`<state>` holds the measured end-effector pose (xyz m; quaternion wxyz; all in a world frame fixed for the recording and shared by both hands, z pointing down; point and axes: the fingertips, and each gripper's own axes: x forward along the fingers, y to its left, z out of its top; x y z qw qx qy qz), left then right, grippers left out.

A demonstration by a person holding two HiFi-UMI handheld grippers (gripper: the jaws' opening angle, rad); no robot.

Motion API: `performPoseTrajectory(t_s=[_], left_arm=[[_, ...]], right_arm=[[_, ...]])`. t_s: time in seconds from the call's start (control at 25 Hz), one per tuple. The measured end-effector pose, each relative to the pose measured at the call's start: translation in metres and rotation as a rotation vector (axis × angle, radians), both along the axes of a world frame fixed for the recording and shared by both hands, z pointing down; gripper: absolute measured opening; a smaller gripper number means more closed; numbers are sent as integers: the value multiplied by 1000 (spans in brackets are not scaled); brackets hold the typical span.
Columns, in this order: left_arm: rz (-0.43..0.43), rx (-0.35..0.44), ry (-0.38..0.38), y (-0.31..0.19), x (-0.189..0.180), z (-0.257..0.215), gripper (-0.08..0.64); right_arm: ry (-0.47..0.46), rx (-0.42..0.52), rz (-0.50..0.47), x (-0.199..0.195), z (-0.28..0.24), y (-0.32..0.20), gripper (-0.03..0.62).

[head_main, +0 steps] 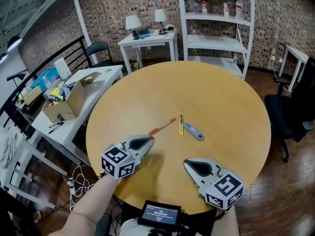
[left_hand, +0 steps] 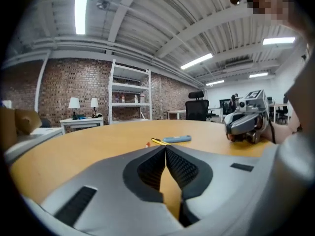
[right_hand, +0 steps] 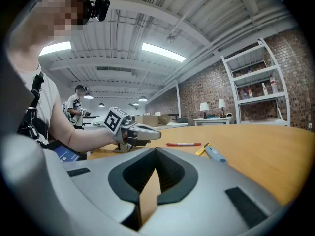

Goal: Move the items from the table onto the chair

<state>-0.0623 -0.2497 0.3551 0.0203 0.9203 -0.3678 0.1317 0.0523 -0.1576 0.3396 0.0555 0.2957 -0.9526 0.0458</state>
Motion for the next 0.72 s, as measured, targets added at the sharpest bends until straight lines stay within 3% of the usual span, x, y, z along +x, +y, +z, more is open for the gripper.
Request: performPoseTrajectory(t_s=[0.28,0.48,0.6,0.72], left_arm=[[31,-29,-197,-33,7,8,24],[45,-57,-315,-59,10,13,88],[69,-109,-391,-74,13,24,143],[93,-203,-422,-86,15,38,146]], right_arm=[[7,2,-3,0,0,0,6],[8,3,-4,-1,0,0,6],[4,5,-3,-1,0,0,6],[4,4,-3,-1,0,1,6]])
